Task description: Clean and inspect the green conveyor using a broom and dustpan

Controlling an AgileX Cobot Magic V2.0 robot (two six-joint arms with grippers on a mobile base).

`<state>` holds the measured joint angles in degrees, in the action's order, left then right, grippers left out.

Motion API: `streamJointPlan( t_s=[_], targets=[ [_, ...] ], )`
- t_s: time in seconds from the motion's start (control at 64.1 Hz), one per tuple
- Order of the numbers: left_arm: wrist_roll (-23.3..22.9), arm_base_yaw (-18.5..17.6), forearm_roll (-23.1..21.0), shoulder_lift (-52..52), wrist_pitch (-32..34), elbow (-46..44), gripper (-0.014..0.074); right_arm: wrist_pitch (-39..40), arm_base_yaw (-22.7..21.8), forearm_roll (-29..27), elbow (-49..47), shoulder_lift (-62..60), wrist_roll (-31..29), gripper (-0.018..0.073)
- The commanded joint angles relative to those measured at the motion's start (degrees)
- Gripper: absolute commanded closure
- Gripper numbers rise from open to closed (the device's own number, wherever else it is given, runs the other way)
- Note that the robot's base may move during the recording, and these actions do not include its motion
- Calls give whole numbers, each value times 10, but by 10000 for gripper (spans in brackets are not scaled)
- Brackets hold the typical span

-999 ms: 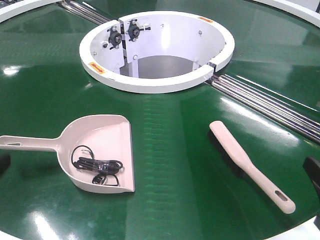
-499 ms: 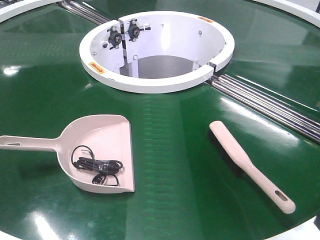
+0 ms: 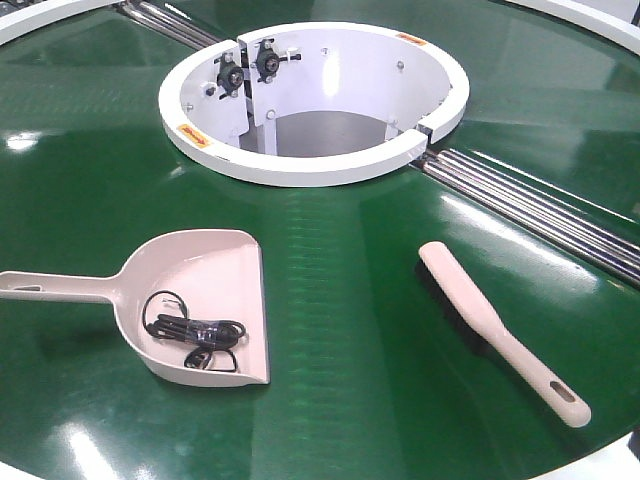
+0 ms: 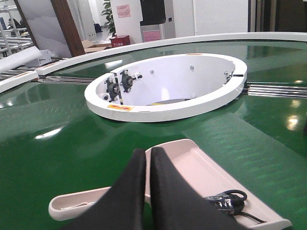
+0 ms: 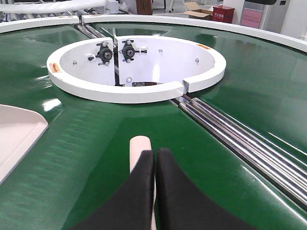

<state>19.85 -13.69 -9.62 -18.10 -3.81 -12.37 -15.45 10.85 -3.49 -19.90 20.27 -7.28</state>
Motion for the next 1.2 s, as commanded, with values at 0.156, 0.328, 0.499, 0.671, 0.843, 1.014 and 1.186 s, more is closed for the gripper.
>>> streamJointPlan(
  t_s=[0.156,0.328,0.499,0.671,0.843,1.014,1.186],
  targets=[
    [-6,-2,-7,-5,45,-15,603,41,-4,0,-16,3,2,568],
    [-24,-2,-4,9,50,18,603,41,-4,0,-16,3,2,568],
    [-101,45,13,76,83,93,603,41,-4,0,-16,3,2,568],
    [-160,109,67,147,75,146,603,41,-4,0,-16,3,2,568],
    [-172,136,96,199,62,146,603,41,-4,0,-16,3,2,568],
    [-206,136,96,197,62,146,603,41,-4,0,-16,3,2,568],
    [-215,136,96,197,61,146,603,41,-4,0,-16,3,2,568]
  ],
)
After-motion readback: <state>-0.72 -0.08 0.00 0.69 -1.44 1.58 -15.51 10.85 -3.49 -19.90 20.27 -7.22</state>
